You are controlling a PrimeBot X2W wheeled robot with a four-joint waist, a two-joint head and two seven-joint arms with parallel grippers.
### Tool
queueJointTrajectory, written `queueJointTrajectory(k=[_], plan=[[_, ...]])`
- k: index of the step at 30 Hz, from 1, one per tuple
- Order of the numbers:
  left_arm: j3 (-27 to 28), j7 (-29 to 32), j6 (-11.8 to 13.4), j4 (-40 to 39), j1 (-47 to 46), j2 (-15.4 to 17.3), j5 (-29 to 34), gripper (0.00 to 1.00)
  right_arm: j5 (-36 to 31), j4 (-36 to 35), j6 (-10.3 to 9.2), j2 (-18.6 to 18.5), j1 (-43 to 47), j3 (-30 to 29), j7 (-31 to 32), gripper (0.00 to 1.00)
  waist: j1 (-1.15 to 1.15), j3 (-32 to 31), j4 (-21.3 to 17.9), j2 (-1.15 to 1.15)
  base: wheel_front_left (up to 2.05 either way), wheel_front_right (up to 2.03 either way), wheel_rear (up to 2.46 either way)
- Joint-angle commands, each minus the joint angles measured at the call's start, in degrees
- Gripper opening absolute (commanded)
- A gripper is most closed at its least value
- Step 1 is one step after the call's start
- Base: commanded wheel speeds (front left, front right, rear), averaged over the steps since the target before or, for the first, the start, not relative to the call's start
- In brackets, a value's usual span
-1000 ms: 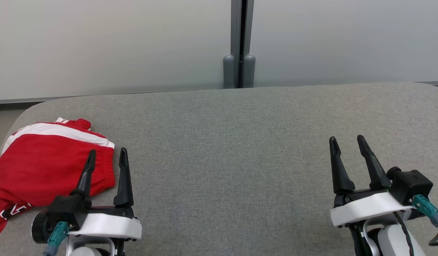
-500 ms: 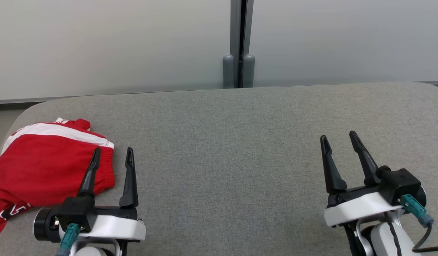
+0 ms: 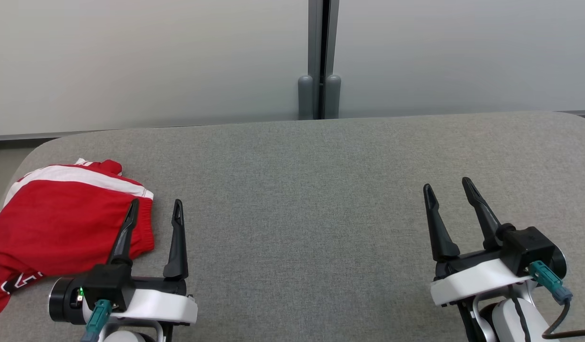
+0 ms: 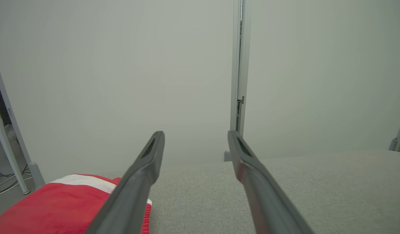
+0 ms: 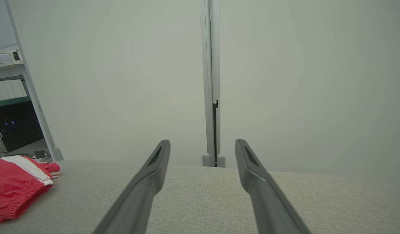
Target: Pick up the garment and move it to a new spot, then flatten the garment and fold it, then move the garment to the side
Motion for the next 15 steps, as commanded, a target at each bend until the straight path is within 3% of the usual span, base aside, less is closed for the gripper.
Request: queueJointTrajectory(k=[1, 8, 15], plan=[[0.00, -0.10, -0.12, 0.20, -0.72, 0.27, -0.23, 1.00, 0.25, 0.06, 0.11, -0.39, -0.40, 0.13, -0.29, 1.00, 0.00, -0.07, 0.07, 0.00, 0.00, 0.00, 0.00], [0.10, -0.10, -0.41, 1.18, -0.56, 0.29, -0.91, 1.00, 0.68, 0.28, 0.11, -0.44, 0.56, 0.69, -0.28, 1.00, 0.00, -0.40, 2.20, 0.00, 0.00, 0.00, 0.00], [1.22, -0.05, -0.48, 2.49, -0.60, 0.25, -1.85, 1.00, 1.59, -0.02, 0.11, -0.68, 1.46, 0.67, -0.28, 1.00, 0.00, -0.60, 9.08, 0.00, 0.00, 0.00, 0.00]])
